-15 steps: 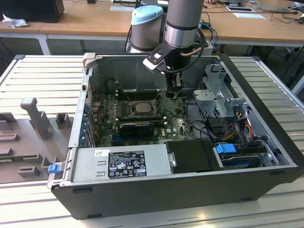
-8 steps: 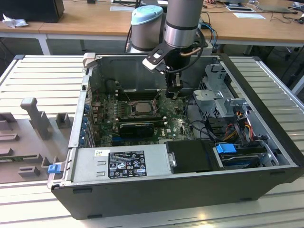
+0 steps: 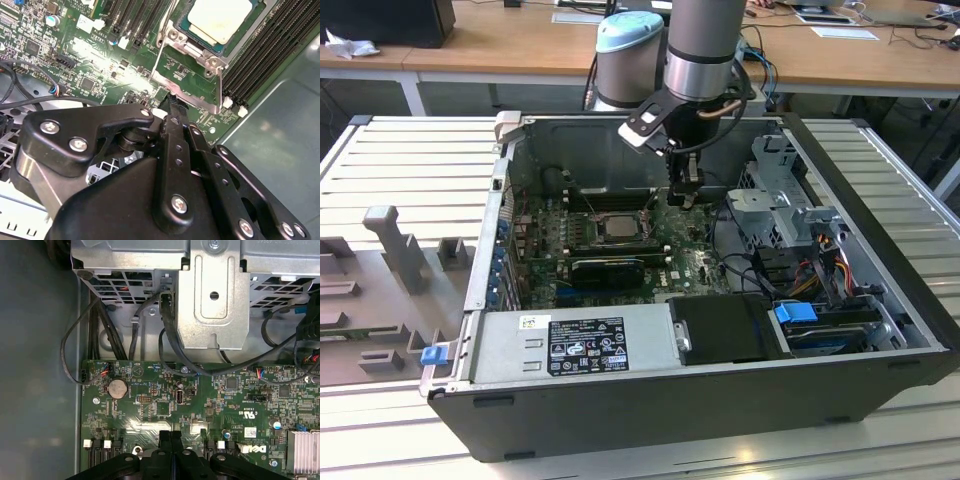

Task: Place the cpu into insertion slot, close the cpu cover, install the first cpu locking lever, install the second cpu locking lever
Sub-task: 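Close the cpu cover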

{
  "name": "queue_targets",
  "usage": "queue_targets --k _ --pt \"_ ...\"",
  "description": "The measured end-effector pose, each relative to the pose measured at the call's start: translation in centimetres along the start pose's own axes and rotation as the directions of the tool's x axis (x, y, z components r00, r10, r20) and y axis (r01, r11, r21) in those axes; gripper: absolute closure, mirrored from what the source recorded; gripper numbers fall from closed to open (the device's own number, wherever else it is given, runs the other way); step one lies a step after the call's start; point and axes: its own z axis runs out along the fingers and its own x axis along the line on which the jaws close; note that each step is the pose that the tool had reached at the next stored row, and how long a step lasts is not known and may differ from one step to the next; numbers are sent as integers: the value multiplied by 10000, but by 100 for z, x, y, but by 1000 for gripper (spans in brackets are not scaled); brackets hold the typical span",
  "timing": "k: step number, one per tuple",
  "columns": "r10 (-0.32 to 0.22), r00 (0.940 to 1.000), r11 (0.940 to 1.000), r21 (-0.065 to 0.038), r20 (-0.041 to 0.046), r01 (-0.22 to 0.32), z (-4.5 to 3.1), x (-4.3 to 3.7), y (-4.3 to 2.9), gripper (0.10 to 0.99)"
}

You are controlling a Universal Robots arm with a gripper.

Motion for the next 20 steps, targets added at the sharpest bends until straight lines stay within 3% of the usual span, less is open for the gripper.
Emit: queue_targets --k 20 --pt "-1 10000 10000 0 -5 1 -1 1 -54 980"
